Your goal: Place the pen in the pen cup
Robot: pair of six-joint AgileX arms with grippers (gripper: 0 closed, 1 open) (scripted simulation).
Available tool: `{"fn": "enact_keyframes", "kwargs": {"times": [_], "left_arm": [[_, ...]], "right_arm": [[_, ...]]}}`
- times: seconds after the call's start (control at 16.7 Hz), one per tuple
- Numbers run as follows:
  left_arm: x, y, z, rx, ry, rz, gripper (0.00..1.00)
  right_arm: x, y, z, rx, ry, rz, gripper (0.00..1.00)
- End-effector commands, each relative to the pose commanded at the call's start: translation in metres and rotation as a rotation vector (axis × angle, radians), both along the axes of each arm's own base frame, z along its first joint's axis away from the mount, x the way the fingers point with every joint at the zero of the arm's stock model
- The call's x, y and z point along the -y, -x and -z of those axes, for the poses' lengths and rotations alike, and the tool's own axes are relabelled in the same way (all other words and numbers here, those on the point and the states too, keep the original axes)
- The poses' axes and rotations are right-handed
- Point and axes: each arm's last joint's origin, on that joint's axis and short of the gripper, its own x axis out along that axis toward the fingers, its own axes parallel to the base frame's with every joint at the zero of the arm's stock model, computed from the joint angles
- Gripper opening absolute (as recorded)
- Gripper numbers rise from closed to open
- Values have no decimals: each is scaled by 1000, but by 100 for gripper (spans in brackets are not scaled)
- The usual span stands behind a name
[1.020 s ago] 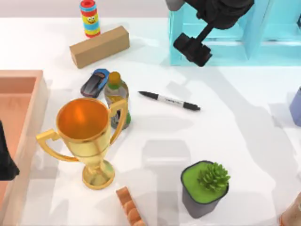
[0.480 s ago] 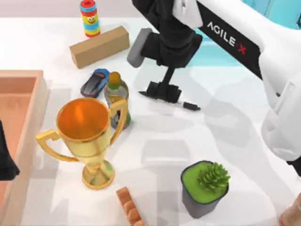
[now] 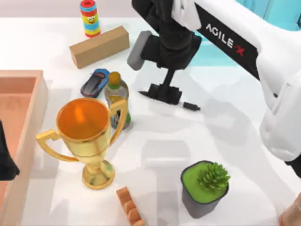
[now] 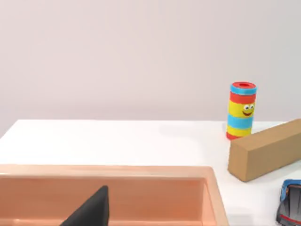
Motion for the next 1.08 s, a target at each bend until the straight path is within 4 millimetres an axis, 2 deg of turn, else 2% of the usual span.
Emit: {"fn": "enact_keyframes", "kwargs": {"times": [0.12,0.24,0.48,0.6,0.9,1.08], "left_arm": [[0,0,0,0,0,0,100],[0,0,0,0,0,0,100],[0,0,0,0,0,0,100],[0,0,0,0,0,0,100],[0,0,0,0,0,0,100],[0,0,0,0,0,0,100]], "right_arm": [[10,-8,8,2,0,-1,100],[14,-16,28,0,1,-3,100],[10,-18,78,0,2,-2,100],[4,-14,93,-1,2,-2,100],[1,-11,97,0,1,-3,100],[1,-11,97,0,1,-3,77]]}}
